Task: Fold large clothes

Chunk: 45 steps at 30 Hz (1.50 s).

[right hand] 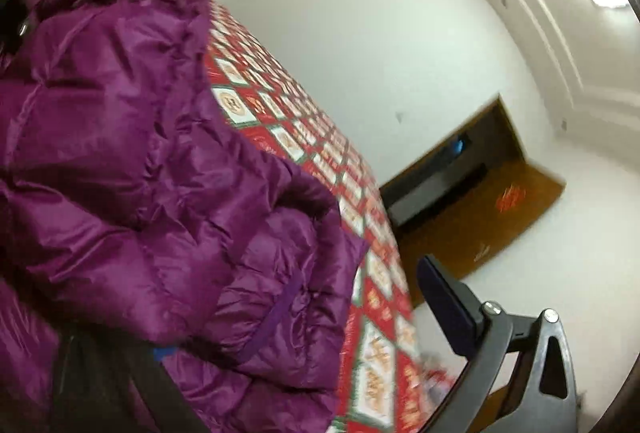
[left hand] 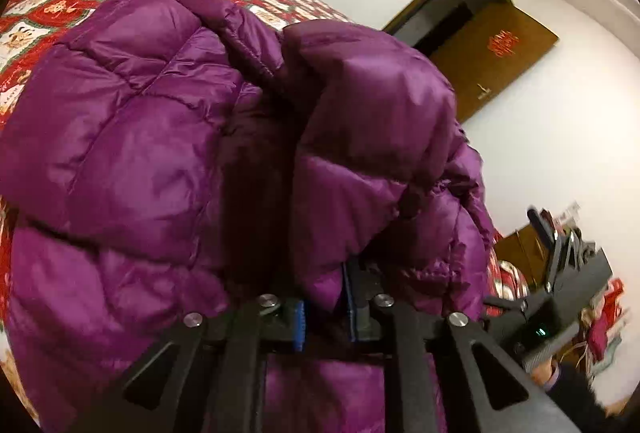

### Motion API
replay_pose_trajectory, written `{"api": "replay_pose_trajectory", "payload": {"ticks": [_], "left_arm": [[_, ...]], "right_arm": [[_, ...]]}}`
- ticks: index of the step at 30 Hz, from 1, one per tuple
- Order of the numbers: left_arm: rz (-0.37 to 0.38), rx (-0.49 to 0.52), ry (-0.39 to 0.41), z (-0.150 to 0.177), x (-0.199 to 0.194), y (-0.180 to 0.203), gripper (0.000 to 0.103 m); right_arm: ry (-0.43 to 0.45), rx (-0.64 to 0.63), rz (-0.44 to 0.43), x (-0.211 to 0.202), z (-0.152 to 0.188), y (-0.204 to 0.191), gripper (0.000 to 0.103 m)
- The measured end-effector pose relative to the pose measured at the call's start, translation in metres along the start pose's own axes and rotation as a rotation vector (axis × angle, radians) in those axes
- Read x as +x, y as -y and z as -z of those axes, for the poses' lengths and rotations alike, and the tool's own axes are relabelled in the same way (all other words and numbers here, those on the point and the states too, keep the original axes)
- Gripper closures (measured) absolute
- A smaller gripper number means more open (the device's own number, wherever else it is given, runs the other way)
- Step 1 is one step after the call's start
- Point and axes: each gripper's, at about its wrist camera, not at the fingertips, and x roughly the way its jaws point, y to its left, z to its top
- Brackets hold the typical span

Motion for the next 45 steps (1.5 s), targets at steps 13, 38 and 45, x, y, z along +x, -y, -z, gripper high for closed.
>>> {"api": "replay_pose_trajectory", "payload": {"ticks": [13,38,45], "left_arm": [[0.16,0.111,0.044,-0.015,-0.066,0.008,0.064],[0.205,-0.017,0.027,-0.059,-0.009,0.004,0.073],[0.099,0.005,0.129,-0.064,0.01,0.011,0.073]], "right_arm": [[0.224,-0.237,0.065,-0.048,0.013,-0.016,0.0],[-0.221,0.998,-0.765,0.07,-0.029,0.079,0.092],[-0.151,0.945,-0.473,0.107,-0.023,0.133,0.092]]}}
